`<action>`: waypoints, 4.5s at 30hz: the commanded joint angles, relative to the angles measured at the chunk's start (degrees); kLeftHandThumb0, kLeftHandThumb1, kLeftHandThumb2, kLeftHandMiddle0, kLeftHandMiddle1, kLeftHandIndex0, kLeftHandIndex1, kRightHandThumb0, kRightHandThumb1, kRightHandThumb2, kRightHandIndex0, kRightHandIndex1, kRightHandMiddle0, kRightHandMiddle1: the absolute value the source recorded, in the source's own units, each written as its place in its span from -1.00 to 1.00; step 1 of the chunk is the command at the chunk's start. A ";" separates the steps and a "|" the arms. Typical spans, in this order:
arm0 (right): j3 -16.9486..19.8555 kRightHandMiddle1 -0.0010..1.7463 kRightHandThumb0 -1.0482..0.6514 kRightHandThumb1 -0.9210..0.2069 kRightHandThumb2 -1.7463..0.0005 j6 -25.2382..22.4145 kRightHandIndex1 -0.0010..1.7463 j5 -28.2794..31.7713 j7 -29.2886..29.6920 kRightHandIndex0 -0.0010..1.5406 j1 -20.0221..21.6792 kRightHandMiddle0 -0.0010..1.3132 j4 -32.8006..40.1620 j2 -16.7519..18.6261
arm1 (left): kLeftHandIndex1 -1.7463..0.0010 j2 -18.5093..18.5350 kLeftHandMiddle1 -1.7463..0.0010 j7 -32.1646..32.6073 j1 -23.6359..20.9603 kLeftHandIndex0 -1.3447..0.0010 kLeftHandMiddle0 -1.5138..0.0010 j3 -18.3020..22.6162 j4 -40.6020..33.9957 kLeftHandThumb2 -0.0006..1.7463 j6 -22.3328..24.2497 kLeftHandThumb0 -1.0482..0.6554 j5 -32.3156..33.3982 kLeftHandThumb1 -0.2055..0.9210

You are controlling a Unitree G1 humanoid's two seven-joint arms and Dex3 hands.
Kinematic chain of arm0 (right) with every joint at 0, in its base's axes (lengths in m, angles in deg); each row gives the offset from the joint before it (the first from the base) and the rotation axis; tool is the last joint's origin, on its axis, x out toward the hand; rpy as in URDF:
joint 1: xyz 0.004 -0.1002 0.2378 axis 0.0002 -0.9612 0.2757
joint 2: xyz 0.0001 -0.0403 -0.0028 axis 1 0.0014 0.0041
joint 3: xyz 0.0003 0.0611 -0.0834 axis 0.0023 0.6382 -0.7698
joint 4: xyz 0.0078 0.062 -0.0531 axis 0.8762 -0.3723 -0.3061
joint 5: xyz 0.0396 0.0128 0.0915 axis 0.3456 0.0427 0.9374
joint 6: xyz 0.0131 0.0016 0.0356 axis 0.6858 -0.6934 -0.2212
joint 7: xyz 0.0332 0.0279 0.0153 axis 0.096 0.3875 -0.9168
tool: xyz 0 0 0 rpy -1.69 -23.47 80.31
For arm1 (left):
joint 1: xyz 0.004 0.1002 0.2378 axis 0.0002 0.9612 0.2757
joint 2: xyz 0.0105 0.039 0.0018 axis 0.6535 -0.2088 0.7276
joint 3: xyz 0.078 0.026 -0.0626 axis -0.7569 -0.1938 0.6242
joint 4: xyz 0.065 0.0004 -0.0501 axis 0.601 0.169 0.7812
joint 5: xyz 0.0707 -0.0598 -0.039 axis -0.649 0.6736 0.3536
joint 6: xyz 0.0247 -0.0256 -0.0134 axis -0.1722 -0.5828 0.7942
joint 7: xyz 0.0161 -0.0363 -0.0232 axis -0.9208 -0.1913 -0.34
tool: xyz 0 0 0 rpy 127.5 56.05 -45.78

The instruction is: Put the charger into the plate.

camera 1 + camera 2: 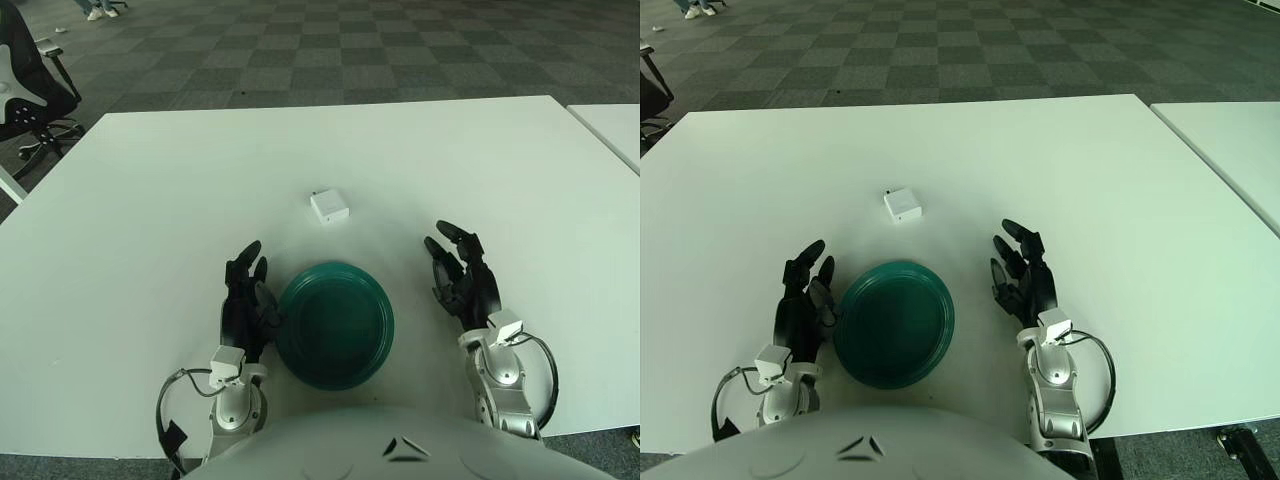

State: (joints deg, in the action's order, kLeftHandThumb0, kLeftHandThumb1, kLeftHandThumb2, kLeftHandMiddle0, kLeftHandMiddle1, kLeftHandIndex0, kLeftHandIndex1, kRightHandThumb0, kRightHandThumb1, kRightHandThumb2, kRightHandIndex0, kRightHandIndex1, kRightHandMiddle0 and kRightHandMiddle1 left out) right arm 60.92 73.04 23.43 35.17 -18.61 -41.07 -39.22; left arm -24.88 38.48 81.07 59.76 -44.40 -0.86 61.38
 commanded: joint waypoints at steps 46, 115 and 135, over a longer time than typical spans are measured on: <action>-19.81 -0.08 -0.71 -1.00 0.35 -9.23 -1.00 -59.62 21.99 -0.50 46.97 -1.00 -18.56 -14.98 | -0.04 -1.70 0.99 1.64 -2.03 0.98 0.53 -2.09 1.40 0.16 1.98 -0.73 -0.15 1.00; -37.58 -0.27 -0.69 -1.00 0.25 -7.84 -1.00 -52.49 19.93 -0.61 64.76 -1.00 -54.42 -2.82 | -0.03 -2.59 0.99 5.68 -3.24 0.98 0.52 -5.38 4.10 0.16 -1.28 -0.72 -1.30 1.00; -40.71 -0.40 -0.69 -1.00 0.25 -6.16 -1.00 -52.62 19.64 -0.61 68.59 -1.00 -62.61 -1.61 | -0.05 -3.85 1.00 6.73 -2.89 0.94 0.53 -6.54 3.96 0.14 -1.35 -0.71 -0.21 1.00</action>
State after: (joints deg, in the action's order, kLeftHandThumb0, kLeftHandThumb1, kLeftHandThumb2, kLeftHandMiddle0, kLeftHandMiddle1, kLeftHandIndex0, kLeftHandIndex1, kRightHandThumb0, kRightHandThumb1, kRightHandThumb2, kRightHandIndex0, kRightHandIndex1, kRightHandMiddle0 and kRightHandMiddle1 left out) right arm 20.71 66.66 -29.07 54.38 48.65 -102.19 -40.97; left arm -25.21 44.52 78.75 54.38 -41.45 -3.44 60.49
